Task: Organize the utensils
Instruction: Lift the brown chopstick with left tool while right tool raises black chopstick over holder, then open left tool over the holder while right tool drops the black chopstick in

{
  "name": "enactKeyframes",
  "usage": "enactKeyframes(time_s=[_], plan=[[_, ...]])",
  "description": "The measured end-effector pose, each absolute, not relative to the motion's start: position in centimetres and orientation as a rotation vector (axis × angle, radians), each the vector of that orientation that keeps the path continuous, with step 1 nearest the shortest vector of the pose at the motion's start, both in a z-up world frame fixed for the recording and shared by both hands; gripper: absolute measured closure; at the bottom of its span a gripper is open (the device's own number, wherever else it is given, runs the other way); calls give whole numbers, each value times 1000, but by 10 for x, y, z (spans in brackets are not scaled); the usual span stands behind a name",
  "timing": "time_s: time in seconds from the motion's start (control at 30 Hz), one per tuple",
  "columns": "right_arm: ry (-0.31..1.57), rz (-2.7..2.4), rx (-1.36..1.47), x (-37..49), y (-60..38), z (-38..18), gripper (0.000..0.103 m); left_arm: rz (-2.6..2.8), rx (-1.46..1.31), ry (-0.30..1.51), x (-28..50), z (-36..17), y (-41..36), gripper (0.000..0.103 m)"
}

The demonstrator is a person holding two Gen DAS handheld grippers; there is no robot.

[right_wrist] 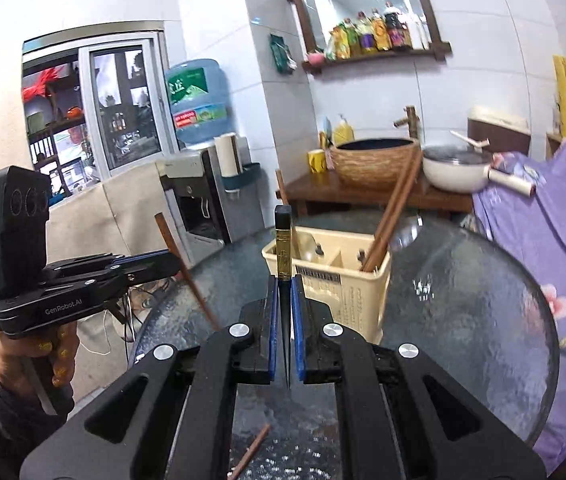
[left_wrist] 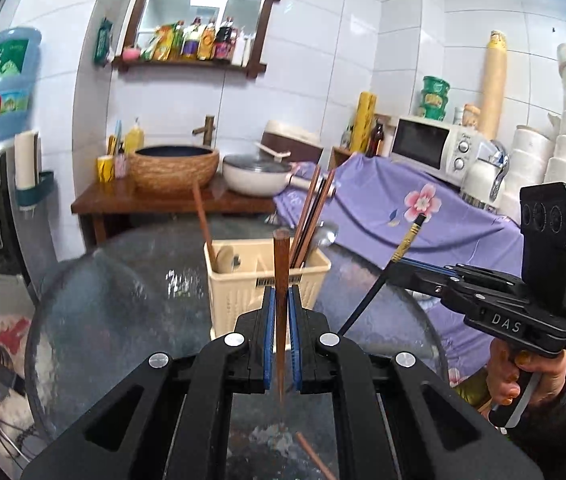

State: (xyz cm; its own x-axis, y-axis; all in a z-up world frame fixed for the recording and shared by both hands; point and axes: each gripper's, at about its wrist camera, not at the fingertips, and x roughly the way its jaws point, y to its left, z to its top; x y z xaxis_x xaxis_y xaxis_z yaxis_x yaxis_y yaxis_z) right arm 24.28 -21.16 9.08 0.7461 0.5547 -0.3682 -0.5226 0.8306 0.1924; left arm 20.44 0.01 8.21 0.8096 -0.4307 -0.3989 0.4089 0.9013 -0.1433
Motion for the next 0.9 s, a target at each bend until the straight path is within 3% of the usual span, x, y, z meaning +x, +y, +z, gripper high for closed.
enactKeyframes(time_s=[0.63, 0.9], plan=[[362, 624, 93, 297, -209, 182, 96, -438, -5, 271, 243, 172, -3, 96], [231, 537, 128, 320, -213, 206, 96, -379, -83, 378, 274, 122, 7, 96]])
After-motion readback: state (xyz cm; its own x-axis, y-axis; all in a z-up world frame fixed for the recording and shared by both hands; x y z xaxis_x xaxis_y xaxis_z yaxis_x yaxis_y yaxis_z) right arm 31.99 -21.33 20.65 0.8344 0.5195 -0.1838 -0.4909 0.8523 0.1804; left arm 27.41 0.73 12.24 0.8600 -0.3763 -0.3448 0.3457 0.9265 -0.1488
